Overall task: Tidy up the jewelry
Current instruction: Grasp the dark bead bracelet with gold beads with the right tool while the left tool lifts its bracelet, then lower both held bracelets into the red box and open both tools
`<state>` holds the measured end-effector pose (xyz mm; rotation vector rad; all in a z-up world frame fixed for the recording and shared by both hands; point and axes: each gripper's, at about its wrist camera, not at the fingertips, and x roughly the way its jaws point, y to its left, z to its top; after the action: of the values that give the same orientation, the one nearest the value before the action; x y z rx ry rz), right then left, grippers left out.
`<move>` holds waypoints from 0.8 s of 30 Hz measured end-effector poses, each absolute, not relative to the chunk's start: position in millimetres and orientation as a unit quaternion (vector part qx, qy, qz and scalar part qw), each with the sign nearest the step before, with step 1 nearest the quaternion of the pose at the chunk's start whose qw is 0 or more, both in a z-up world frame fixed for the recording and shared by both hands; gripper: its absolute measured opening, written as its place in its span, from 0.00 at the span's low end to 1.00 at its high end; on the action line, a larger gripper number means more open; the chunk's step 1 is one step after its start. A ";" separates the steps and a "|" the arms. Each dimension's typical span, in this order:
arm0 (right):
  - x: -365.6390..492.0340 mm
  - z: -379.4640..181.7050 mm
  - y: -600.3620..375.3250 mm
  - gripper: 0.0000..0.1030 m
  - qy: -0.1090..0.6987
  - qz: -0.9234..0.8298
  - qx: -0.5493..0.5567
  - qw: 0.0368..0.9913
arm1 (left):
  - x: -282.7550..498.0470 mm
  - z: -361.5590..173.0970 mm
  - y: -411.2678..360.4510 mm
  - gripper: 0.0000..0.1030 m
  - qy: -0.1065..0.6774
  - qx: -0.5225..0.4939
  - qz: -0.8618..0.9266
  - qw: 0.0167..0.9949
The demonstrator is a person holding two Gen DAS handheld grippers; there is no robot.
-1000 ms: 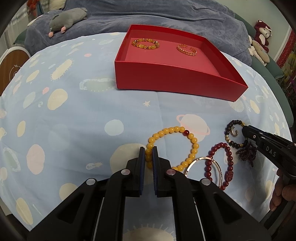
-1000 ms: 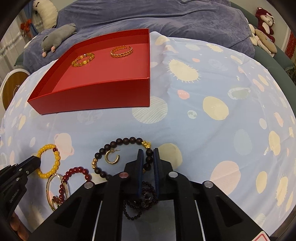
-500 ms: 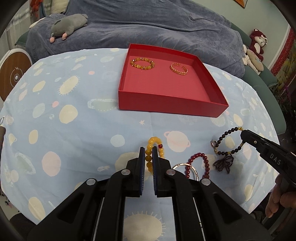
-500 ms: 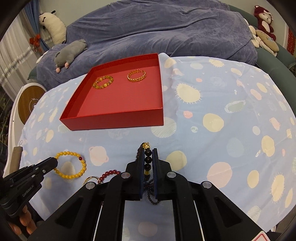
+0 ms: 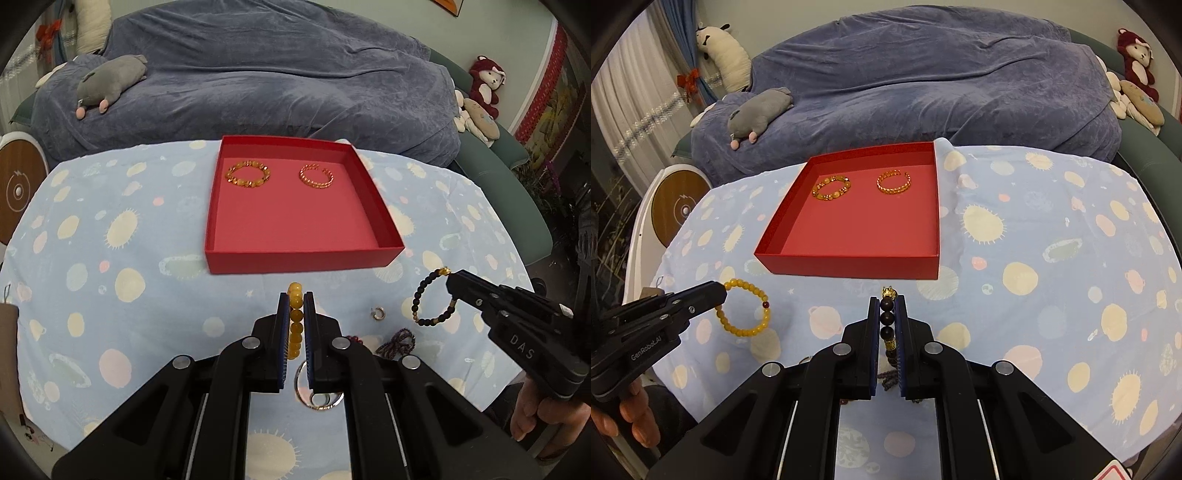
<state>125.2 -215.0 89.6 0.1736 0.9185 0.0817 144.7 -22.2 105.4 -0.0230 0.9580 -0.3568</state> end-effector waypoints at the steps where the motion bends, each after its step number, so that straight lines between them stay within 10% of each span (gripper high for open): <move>1: 132.9 92.5 -213.9 0.07 0.441 0.044 0.082 0.893 | 151.6 109.9 -25.5 0.07 0.455 -0.011 -0.176 0.873; 24: 329.8 35.6 -195.5 0.07 0.480 0.078 0.104 0.868 | 336.7 50.3 -52.4 0.07 0.489 -0.043 -0.196 0.849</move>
<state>329.8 -195.5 35.6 0.2180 1.0039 0.1633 336.7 -52.4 50.3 -0.0910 1.0304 -0.4132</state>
